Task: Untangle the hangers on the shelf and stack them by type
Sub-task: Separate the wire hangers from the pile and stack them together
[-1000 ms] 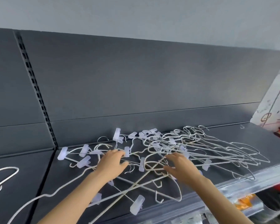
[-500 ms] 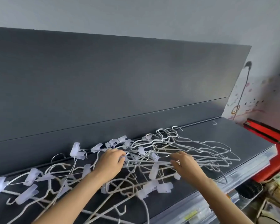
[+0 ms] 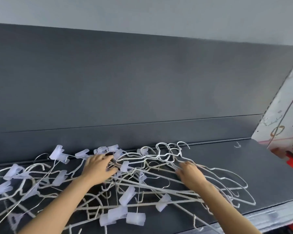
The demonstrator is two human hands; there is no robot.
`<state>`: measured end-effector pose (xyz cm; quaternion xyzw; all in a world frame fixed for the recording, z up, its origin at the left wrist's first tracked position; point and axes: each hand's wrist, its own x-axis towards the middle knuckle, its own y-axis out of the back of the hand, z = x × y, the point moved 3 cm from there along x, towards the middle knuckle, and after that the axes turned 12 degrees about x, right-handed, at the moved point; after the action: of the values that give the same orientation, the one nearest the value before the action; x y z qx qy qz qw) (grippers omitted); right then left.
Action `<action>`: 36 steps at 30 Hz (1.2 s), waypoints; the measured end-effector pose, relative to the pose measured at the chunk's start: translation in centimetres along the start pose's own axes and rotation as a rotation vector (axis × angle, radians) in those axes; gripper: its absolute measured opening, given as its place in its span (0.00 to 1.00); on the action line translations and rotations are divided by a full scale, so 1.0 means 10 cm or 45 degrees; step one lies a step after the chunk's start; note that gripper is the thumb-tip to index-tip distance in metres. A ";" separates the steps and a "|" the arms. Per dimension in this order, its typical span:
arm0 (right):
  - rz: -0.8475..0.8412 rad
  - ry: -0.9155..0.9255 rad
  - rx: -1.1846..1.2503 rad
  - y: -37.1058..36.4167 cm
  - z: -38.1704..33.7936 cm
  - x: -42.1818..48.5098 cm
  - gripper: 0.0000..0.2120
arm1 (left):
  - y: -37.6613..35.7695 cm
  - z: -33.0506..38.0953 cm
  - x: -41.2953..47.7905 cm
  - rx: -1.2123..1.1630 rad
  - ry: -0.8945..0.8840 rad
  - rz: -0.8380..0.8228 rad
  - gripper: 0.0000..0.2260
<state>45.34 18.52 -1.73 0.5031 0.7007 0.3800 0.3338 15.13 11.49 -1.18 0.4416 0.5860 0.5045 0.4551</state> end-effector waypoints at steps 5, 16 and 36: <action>-0.010 -0.014 0.038 -0.10 -0.07 0.22 0.13 | 0.07 -0.01 -0.04 -0.161 0.000 0.114 0.14; 0.278 0.122 0.403 0.35 -0.35 0.20 0.11 | 0.31 -0.25 0.02 -0.801 -0.027 0.452 0.08; 0.360 -0.031 0.245 0.21 -0.28 0.28 0.17 | 0.30 -0.48 0.00 -0.458 0.007 0.328 0.11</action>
<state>43.12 21.13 1.23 0.6310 0.6519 0.3483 0.2357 10.58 10.83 2.19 0.4231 0.4266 0.6562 0.4565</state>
